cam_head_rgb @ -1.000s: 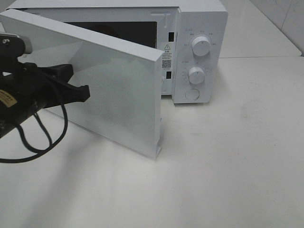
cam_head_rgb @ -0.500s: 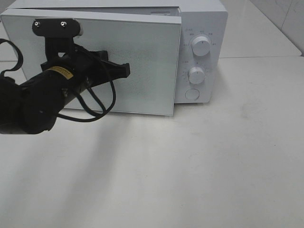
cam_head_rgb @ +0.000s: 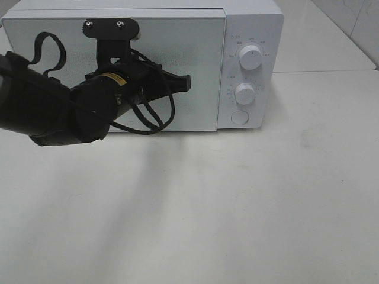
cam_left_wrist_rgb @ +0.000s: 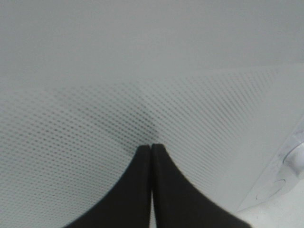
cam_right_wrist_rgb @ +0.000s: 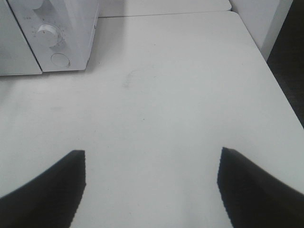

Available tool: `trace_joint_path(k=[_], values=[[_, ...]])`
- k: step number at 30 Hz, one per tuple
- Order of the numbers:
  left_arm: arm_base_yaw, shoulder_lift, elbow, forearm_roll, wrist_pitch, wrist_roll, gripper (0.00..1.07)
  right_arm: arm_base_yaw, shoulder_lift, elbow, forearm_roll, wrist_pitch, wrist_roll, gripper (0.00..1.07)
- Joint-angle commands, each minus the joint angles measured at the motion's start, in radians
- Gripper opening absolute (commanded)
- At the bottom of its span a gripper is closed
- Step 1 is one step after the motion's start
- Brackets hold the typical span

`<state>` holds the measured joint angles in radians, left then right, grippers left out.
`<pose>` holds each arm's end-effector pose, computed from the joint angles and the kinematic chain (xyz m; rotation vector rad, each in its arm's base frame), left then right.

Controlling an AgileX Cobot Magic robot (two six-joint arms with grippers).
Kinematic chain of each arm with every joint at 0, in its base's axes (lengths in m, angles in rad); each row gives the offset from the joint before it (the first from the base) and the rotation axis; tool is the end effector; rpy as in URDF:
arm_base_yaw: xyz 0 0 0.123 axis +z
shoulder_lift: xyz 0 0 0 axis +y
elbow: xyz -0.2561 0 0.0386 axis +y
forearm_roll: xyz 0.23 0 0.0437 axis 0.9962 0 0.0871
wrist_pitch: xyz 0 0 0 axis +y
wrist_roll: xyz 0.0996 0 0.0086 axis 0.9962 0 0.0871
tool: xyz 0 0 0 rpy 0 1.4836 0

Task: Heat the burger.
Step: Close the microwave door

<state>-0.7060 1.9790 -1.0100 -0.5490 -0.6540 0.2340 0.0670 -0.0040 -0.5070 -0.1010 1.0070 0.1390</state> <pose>0.3202 -0.2314 0.1495 0.2328 1.8565 -0.3379 0.0150 -0.0075 0.2717 0.0732 1.9744 0.0146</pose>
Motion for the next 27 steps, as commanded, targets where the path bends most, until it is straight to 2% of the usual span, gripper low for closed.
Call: trace_joint_path(k=[1,7,12,18,20,23,25,27], values=[[0.023,0.021,-0.062,-0.075,-0.079,0.055,0.0,-0.006,-0.03,0.001,-0.003,-0.011,0.003,0.75],[0.026,0.022,-0.077,-0.067,-0.068,0.062,0.0,-0.006,-0.03,0.001,-0.003,-0.011,0.004,0.75],[0.081,0.022,-0.119,-0.063,-0.03,0.055,0.0,-0.006,-0.03,0.001,-0.003,-0.011,0.004,0.75],[0.083,0.021,-0.125,-0.039,-0.011,0.06,0.0,-0.006,-0.03,0.001,-0.003,-0.011,0.004,0.75],[0.078,0.001,-0.123,-0.038,0.115,0.081,0.0,-0.006,-0.03,0.001,-0.003,-0.011,0.004,0.75],[0.078,-0.008,-0.123,-0.038,0.167,0.081,0.0,-0.006,-0.03,0.001,-0.003,-0.011,0.004,0.75],[0.078,-0.043,-0.123,-0.042,0.348,0.081,0.0,-0.006,-0.03,0.001,-0.003,-0.011,0.004,0.75],[0.078,-0.054,-0.123,-0.042,0.395,0.081,0.0,-0.006,-0.03,0.001,-0.003,-0.011,0.004,0.75]])
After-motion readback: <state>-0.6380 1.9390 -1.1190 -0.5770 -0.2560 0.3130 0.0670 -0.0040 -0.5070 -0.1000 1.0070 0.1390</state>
